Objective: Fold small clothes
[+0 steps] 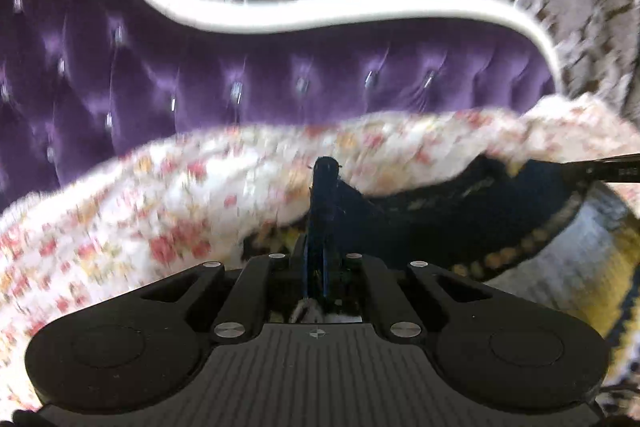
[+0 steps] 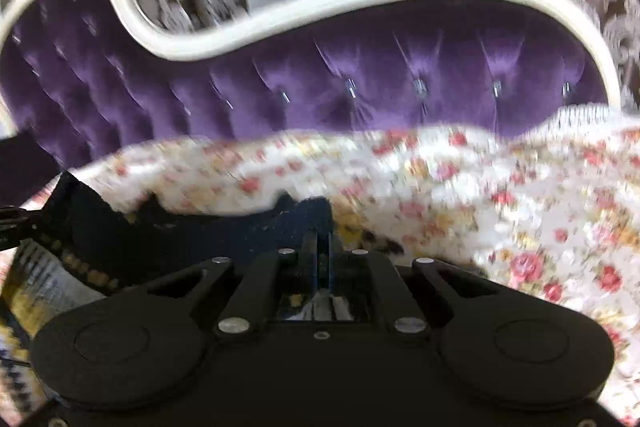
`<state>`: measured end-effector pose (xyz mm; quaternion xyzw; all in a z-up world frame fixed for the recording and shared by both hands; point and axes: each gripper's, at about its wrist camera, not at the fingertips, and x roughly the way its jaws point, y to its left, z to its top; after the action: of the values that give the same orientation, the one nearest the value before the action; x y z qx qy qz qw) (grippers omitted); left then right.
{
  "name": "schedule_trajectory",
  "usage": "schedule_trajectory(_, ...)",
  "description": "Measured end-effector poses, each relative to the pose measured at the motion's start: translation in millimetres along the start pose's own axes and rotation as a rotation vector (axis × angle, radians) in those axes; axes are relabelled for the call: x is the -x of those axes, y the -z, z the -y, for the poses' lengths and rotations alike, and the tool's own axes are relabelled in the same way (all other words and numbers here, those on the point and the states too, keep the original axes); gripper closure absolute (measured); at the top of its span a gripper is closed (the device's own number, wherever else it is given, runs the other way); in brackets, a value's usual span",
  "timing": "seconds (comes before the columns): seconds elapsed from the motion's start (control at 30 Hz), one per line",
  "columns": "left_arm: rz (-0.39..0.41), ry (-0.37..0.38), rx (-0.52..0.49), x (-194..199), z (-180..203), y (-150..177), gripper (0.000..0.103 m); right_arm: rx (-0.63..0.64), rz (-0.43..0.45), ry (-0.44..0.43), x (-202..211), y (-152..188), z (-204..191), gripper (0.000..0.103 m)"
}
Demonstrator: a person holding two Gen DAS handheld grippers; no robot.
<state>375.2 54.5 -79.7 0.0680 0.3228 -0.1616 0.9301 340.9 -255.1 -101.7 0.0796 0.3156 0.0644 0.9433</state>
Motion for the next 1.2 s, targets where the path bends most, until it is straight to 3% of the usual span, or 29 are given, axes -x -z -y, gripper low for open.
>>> schedule_trajectory(0.07,-0.041,-0.018,0.027,-10.9,-3.8,7.3,0.094,-0.002,-0.005,0.026,-8.8,8.0,3.0,0.092)
schedule_trajectory(0.13,-0.031,-0.033,0.071,-12.0,-8.7,10.0,0.089,-0.022,0.019,0.035,-8.2,15.0,9.9,0.089)
schedule_trajectory(0.17,-0.032,-0.053,0.089,-12.7,-10.5,10.9,0.076,-0.031,0.024,0.044,-7.8,15.1,11.4,0.084)
schedule_trajectory(0.2,-0.035,-0.088,0.099,-14.2,-12.1,11.7,0.059,-0.036,0.027,0.06,-6.3,16.1,11.5,0.072)
schedule_trajectory(0.23,-0.032,-0.114,0.111,-15.9,-14.9,13.9,0.052,-0.039,0.028,0.07,-6.0,17.1,11.8,0.066)
schedule_trajectory(0.3,-0.012,-0.108,0.189,-19.1,-27.4,21.5,0.038,-0.037,0.027,0.074,-6.1,17.4,12.1,0.065)
schedule_trajectory(0.37,0.014,-0.092,0.241,-17.7,-35.0,26.6,0.037,-0.022,0.028,0.085,-7.7,18.5,9.9,0.065)
schedule_trajectory(0.6,0.028,-0.143,0.202,-20.8,-26.2,25.9,0.034,0.062,0.045,0.158,-11.4,21.0,-4.7,0.062)
schedule_trajectory(1.2,0.036,-0.176,0.181,-30.0,-20.8,27.1,0.032,0.046,0.051,0.177,-12.0,22.2,-2.9,0.055)
